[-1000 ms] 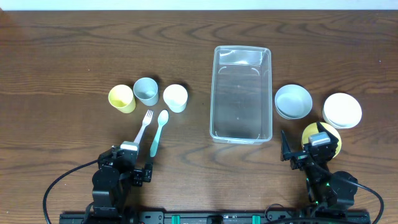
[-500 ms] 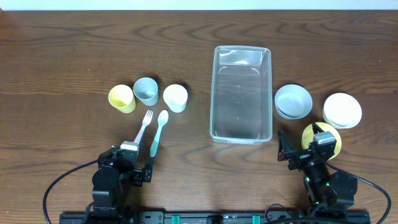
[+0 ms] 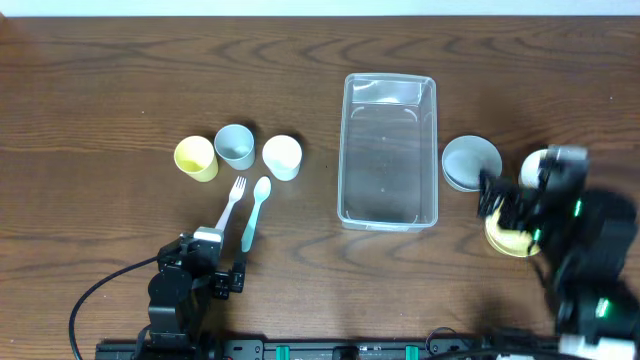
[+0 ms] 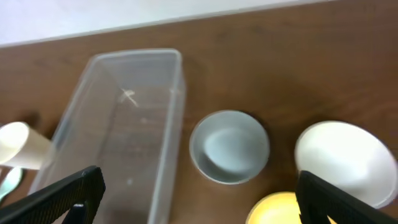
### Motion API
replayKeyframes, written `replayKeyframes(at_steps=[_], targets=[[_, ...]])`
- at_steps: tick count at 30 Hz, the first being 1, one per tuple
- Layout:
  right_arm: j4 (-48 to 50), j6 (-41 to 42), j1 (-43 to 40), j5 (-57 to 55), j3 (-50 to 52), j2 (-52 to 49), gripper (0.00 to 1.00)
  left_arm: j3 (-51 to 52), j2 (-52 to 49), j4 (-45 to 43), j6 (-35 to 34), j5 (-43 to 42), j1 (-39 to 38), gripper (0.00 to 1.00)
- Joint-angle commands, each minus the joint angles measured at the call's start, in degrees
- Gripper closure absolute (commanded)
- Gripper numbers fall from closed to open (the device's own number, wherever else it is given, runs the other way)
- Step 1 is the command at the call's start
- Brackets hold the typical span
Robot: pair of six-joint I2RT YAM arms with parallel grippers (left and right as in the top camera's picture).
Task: Pack container
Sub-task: 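Reach the right gripper to the yellow bowl and grasp its rim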
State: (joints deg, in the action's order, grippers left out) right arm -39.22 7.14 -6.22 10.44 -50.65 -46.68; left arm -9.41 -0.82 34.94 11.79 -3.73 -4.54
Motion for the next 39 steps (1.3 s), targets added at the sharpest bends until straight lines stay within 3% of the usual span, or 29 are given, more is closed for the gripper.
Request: replayKeyframes(at_steps=[1,4,9,14,18,22,25,29,31,33,39], targets=[[-3.1,-1.5,-1.5,-0.7,-9.6,-12.6,0.01,0.5,0.5,-0.1,-0.3,-0.3,0.3,0.02],[-5.8,-1.9,-1.5,5.0,-14.7,-21.2,0.01,0.5,0.5,-0.1,-0.3,-0.3,0.3,0.02],[-8.7,8.9,-5.6,-7.5,-16.1,-30.1,0.01,0.5,0.5,-0.1,-0.3,-0.3,0.3,0.02],[-19.0,17.6,-11.6,-15.9,-14.9,-36.1,0.01,0.5,0.5,-0.1,-0.3,-0.3,0.3,0.02],[-18.2,17.8,-15.1,-16.7,-11.0,-37.7,0.01,0.5,0.5,-0.1,-0.3,-0.3,0.3,0.02],[-15.7,21.0,-15.6,-18.1,-5.2,-37.7,0.10,0.5,0.5,-0.1,-0.3,-0.3,0.3,0.02],[-12.9,23.8,-15.6,-19.2,0.2,-37.7,0.11,0.5,0.5,-0.1,-0.3,-0.3,0.3,0.02],[-8.0,25.1,-15.6,-20.0,7.0,-37.7,0.27,0.5,0.5,-0.1,-0.3,-0.4,0.3,0.02],[-6.3,27.0,-15.6,-20.8,9.7,-37.7,0.57,0.5,0.5,-0.1,-0.3,-0.3,0.3,0.02],[-6.3,28.7,-15.6,-20.7,10.9,-37.6,0.99,0.5,0.5,-0.1,-0.3,-0.4,0.3,0.02],[-11.0,29.2,-15.5,-20.6,10.9,-29.9,0.99,0.5,0.5,-0.1,-0.3,-0.4,0.3,0.02]])
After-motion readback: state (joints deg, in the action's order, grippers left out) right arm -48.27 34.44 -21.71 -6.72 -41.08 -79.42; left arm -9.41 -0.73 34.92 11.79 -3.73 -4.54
